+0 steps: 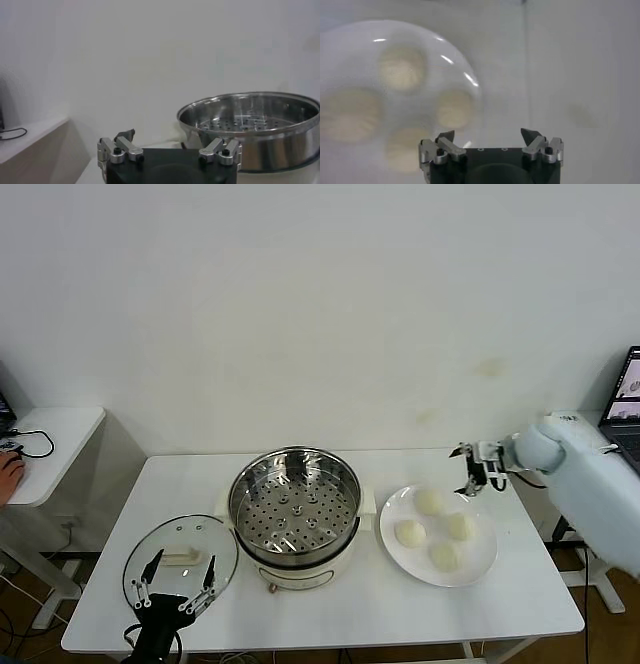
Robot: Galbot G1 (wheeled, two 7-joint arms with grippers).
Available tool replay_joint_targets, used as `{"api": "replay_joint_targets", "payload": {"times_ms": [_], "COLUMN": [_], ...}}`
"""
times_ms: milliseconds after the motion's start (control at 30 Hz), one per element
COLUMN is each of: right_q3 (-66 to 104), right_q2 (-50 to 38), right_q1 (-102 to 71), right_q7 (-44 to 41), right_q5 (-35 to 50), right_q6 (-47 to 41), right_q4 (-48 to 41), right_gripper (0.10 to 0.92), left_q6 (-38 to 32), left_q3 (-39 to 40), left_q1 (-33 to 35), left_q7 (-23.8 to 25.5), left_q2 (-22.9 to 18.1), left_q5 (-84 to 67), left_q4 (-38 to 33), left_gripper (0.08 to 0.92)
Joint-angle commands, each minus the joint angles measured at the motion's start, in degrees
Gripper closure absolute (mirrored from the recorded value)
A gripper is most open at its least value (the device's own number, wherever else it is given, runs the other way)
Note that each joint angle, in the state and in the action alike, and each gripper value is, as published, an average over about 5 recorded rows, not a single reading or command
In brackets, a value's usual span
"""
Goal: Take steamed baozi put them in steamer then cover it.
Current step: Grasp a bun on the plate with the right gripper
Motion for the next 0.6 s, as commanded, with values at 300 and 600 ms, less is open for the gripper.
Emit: {"api": "replay_joint_targets", "payload": {"times_ms": [300,600], "right_q3": [-12.1,-10.7], "right_q2": [7.6,10.0], "right_q1": [5.7,3.9], "right_q7": [-4.6,-1.7], "right_q5": [-1.2,-2.6], "right_q6": [0.6,0.6], "right_q4": [-10.7,-12.9], "right_gripper": [0.203,0.203], "left_q6": [0.2,0.2], "left_q3": [-2.1,-2.1], "left_q1": [-0.3,-0.8], "left_q7": [0.3,0.3], "left_q2": [0.7,0.8], "left_q5": [-0.5,-0.4], "left_q4": [0.4,0.5], "left_gripper": [0.177,0.177]}}
